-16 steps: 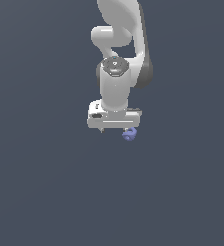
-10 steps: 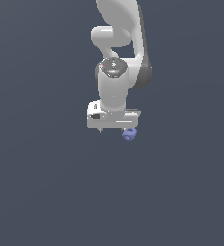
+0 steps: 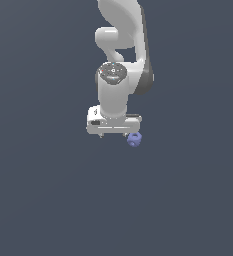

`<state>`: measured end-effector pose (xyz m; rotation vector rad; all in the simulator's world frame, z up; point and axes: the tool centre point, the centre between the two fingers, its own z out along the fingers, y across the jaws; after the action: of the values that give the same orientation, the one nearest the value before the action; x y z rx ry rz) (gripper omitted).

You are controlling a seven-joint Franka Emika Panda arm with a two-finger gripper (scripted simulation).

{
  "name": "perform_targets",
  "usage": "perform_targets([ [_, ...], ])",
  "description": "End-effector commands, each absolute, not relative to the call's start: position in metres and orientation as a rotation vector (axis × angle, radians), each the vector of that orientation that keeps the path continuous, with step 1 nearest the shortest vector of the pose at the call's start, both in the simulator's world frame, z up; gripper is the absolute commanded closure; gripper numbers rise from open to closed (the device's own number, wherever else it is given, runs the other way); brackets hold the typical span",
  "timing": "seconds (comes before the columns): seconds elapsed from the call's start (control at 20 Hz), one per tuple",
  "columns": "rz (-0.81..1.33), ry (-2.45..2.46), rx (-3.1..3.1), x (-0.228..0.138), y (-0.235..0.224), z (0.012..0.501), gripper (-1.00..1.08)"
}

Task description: Pick up the object and move it to a goal position.

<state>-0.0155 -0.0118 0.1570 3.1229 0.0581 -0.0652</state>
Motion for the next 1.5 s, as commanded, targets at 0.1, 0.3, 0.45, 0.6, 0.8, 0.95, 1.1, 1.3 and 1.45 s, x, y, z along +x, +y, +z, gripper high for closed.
perform_targets([
  [0.1, -0.065, 0.05, 3.123, -0.016, -0.01, 0.156, -0.92],
  [0.3, -0.061, 0.017, 3.124, -0.018, -0.005, 0.153, -0.92],
  [0.45, -0.058, -0.023, 3.124, -0.02, 0.001, 0.149, -0.92],
  [0.6, -0.053, -0.076, 3.125, -0.023, 0.009, 0.144, -0.92],
  [0.8, -0.045, -0.167, 3.123, -0.029, 0.023, 0.136, -0.92],
  [0.95, -0.037, -0.252, 3.119, -0.035, 0.035, 0.129, -0.92],
  [1.1, -0.03, -0.343, 3.112, -0.042, 0.048, 0.121, -0.92],
  [1.3, -0.02, -0.465, 3.099, -0.052, 0.064, 0.111, -0.92],
  [1.45, -0.014, -0.546, 3.088, -0.059, 0.074, 0.105, -0.92],
])
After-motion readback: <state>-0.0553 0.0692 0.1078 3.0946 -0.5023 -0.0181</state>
